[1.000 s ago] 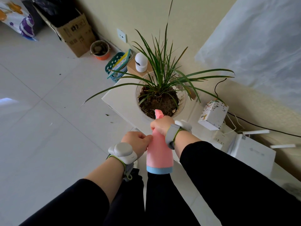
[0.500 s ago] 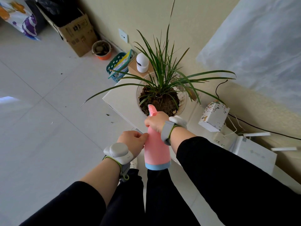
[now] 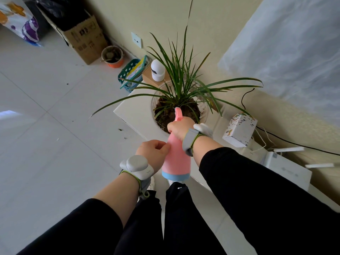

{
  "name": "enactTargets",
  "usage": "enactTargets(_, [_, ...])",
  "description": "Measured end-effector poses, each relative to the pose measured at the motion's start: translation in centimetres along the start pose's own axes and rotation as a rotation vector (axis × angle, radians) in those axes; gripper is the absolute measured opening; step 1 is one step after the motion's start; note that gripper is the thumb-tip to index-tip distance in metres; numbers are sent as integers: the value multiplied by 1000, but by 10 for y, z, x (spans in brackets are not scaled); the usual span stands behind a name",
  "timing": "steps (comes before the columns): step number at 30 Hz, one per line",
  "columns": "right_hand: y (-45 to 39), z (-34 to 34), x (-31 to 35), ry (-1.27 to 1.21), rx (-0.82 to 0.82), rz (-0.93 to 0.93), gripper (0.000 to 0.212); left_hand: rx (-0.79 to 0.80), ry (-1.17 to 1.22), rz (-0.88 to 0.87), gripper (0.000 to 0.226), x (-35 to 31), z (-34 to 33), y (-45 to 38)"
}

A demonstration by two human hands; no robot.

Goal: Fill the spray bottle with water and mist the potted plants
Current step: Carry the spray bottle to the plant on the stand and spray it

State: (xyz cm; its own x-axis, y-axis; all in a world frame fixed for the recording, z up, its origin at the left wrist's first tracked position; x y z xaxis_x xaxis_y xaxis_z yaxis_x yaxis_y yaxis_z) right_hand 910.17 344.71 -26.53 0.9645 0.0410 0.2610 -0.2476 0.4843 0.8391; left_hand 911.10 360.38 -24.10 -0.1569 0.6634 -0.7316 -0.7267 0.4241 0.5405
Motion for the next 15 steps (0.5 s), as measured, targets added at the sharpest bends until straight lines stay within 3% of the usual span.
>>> enactTargets(15, [-10, 18, -30, -17, -86, -21, 22, 63, -33, -21, 17, -5, -24, 0])
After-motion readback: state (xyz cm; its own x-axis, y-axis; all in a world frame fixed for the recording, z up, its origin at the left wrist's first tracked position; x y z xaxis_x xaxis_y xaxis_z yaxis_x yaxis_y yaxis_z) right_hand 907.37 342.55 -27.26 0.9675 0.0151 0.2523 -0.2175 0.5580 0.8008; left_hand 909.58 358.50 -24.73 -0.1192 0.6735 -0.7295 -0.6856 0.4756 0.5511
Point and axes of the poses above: each hand's wrist, its own y-axis away from the middle knuckle, its own z-axis out of the back of the hand, x = y × z, the point moved 8 cm from there along -y, towards the middle knuckle, and after that the axes turned 12 degrees about -z, right-handed, at the moved point
